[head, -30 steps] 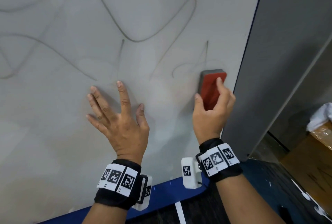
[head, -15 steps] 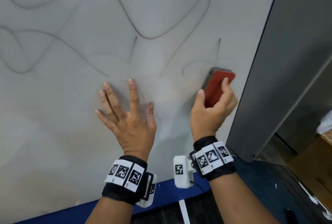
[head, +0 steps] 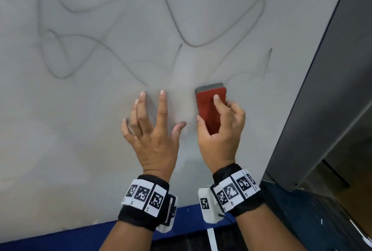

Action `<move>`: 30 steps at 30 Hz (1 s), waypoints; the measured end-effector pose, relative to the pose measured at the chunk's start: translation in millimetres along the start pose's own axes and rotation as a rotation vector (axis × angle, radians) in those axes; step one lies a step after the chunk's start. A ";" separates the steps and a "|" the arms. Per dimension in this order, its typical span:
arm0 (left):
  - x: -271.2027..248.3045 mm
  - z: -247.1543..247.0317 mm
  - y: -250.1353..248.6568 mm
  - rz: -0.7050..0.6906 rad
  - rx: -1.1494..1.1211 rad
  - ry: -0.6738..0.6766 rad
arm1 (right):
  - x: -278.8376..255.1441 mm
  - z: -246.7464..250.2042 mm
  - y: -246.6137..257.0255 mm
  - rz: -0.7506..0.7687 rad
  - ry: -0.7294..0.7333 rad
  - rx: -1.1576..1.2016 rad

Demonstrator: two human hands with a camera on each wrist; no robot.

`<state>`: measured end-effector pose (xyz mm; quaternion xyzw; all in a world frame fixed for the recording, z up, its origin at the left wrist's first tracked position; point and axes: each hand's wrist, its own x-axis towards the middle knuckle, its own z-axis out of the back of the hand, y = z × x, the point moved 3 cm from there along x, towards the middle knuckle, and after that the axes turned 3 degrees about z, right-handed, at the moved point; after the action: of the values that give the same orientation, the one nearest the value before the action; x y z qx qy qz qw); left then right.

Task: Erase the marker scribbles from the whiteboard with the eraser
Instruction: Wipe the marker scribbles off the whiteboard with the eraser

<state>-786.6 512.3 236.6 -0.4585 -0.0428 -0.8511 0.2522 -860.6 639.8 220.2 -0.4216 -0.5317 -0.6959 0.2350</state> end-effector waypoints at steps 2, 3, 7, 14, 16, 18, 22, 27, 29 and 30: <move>2.4 2.0 10.2 0.017 0.004 0.004 | 5.9 5.4 -11.1 -0.038 -0.087 -0.023; 3.8 3.2 15.7 0.032 0.006 0.008 | 8.7 8.5 -16.0 -0.108 -0.153 0.002; 6.9 6.2 27.2 0.045 0.007 0.016 | 4.8 -5.1 -1.1 -0.257 -0.254 0.075; 8.8 8.3 41.8 0.019 0.003 -0.023 | 3.9 -6.8 1.3 -0.084 -0.178 -0.014; 10.1 10.7 46.2 0.015 -0.010 -0.031 | 5.9 -6.2 -1.9 -0.266 -0.290 0.060; 12.0 14.8 49.6 0.016 -0.049 -0.039 | -0.1 -19.5 18.5 -0.274 -0.278 0.089; 20.3 28.6 55.4 0.007 -0.190 -0.079 | -26.6 -53.8 71.0 -0.055 0.028 0.149; 28.0 45.3 59.0 -0.133 -0.530 -0.035 | -29.1 -59.0 83.0 -0.050 0.033 0.202; 26.7 46.6 58.9 -0.130 -0.577 0.014 | -26.1 -59.1 85.2 -0.045 0.037 0.221; 26.1 45.8 60.0 -0.126 -0.562 0.032 | -24.5 -59.5 87.5 -0.027 0.055 0.232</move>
<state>-735.5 464.0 274.5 -0.4935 0.1705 -0.8506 0.0623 -799.7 552.7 242.4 -0.3652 -0.6079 -0.6439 0.2872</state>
